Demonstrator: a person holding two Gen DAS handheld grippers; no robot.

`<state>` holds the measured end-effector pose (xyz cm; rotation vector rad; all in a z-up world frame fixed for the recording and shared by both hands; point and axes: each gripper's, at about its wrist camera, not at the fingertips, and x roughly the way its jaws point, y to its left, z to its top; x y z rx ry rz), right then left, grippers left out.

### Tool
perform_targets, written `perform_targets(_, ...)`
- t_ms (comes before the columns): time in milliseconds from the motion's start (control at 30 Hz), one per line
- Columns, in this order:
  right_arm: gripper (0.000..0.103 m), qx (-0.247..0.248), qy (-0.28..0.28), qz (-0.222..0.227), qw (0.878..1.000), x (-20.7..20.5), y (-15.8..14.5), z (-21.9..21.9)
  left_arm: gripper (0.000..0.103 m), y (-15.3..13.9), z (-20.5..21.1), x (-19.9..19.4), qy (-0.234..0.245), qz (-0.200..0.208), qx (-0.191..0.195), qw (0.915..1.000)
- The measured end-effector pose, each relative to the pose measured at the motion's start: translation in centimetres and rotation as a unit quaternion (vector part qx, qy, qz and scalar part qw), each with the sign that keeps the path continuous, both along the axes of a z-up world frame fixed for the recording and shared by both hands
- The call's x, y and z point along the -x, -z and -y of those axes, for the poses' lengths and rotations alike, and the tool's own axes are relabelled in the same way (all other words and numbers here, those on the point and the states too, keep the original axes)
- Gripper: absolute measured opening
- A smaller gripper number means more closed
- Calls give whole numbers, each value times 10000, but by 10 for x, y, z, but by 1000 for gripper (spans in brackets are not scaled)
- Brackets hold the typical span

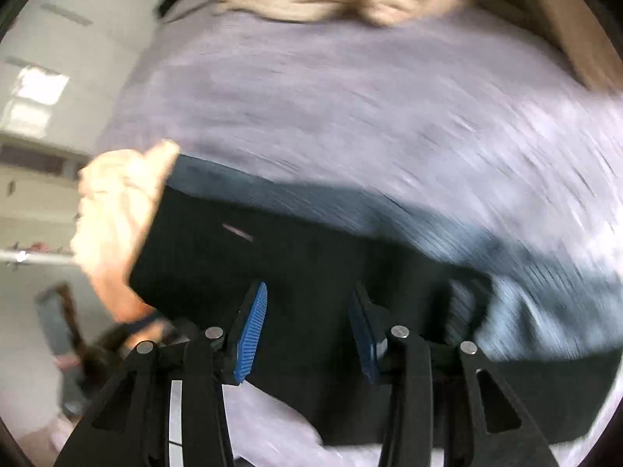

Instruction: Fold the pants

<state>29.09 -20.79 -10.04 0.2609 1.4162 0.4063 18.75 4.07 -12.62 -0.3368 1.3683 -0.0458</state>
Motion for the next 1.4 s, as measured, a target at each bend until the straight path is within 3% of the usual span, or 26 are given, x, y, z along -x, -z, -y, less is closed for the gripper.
perform_targets(200,53,-397,-1382,347,9890,-57,1,-109,82,6,-12,15,-153,34,168,9997)
perform_targets(333,53,-321,-2101,344,9765,-94,26,-169,82,4,-28,31,-271,185,291,9990)
perform_targets(500,50,-148,-2598,-2,9656,-111,62,-196,82,1,-43,43,-344,338,231,9986)
perform_targets(533,41,-160,-2611,-63,9652,-110,65,-193,82,0,-46,45,-362,361,211,9985)
perform_targets(567,16,-286,-2588,-140,9654,-109,65,-192,82,0,-47,46,-389,372,203,9983)
perform_targets(600,14,-348,-2574,-142,9656,-108,63,-192,82,0,-50,45,-423,361,212,9982)
perform_targets(767,12,-804,-2771,-135,9574,-103,46,-194,82,0,-49,43,-448,404,212,9980)
perform_targets(900,10,-1065,-2381,-319,9649,-112,64,-201,82,-4,-42,38,-431,452,166,9979)
perform_targets(967,10,-1406,-2223,-383,9640,-112,60,-199,82,-10,-40,37,-409,499,160,9978)
perform_targets(1133,9,-1043,-2661,-168,9581,-106,47,-207,82,-16,-34,32,-246,555,78,9981)
perform_targets(1300,9,-383,-2445,-122,9688,-112,85,-222,82,-25,-30,21,-247,669,-2,9975)
perform_targets(1400,15,-372,-2263,14,9734,-112,78,-224,82,-34,-26,10,-191,891,-38,9958)
